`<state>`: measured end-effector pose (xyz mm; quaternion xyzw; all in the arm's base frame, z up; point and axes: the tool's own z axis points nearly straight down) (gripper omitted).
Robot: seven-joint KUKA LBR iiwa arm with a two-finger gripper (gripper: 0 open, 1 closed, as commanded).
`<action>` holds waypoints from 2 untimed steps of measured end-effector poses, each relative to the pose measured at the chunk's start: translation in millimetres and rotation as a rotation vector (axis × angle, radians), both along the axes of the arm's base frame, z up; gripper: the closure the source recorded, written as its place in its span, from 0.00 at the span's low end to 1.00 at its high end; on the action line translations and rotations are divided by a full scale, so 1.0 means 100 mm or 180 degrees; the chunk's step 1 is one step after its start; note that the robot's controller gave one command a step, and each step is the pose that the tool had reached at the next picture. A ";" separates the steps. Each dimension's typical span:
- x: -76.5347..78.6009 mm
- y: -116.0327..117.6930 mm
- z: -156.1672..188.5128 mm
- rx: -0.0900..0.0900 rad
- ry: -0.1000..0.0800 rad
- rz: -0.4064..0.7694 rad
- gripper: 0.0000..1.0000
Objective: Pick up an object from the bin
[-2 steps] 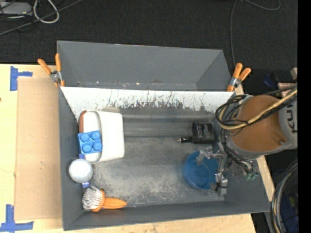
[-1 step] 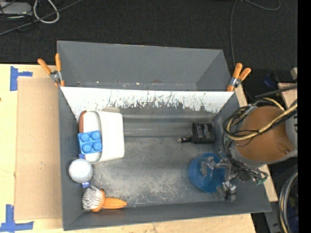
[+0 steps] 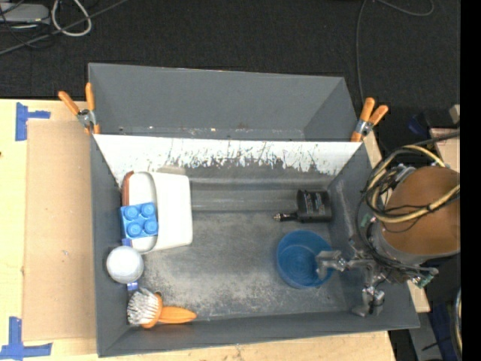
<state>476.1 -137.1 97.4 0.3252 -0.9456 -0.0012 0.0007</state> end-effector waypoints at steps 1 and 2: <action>0.16 0.10 -0.28 0.0003 -0.0012 -0.0433 1.00; 0.16 0.10 -0.28 0.0003 -0.0012 -0.0433 1.00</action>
Offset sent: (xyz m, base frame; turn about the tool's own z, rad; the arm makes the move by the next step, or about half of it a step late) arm 0.0000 0.0000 0.0000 0.0000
